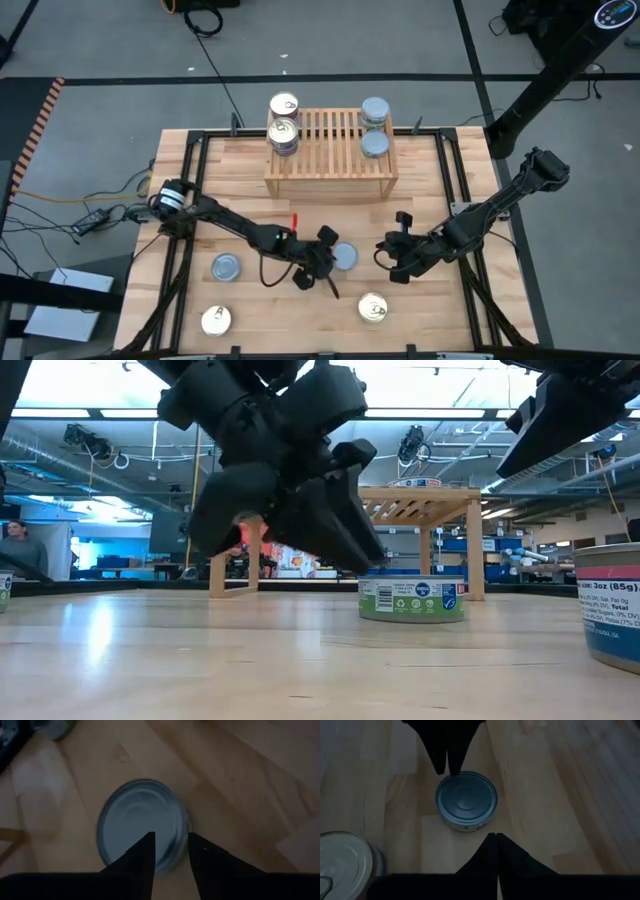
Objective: Stack canned seafood by type on shelf
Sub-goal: Stack the green tuna can on the green tuna can on the shelf
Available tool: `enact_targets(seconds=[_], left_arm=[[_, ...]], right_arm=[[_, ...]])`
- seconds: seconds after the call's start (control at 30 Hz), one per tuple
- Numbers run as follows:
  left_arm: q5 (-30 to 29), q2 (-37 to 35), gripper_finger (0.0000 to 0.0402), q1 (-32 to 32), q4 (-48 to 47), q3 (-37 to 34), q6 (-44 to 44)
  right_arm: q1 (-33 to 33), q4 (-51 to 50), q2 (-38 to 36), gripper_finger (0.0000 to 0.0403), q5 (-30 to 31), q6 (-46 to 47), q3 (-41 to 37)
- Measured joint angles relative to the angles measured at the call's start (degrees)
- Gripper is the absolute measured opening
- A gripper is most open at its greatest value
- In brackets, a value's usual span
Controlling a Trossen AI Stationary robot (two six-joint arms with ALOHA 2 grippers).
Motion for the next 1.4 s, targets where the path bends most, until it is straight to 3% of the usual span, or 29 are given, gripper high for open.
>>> enact_targets(seconds=[0.43, 0.7, 0.9, 1.4], left_arm=[[-2.9, 3.0, 0.0091, -0.5, 2.2, 0.1, 1.0], [-3.6, 3.0, 0.0007, -0.7, 2.3, 0.2, 0.9], [-3.1, 2.8, 0.0003, -0.7, 0.9, 0.6, 0.6], [3.7, 2.9, 0.0001, 0.2, -9.3, 9.9, -5.6]], right_arm=[[0.0, 0.8, 0.0, 0.0004, 0.1, -0.1, 0.0], [0.0, 0.8, 0.0, 0.0005, 0.1, -0.1, 0.0], [0.0, 0.9, 0.0, 0.0005, 0.1, -0.1, 0.0], [0.0, 2.0, 0.0, 0.0005, -0.4, -0.1, 0.0]])
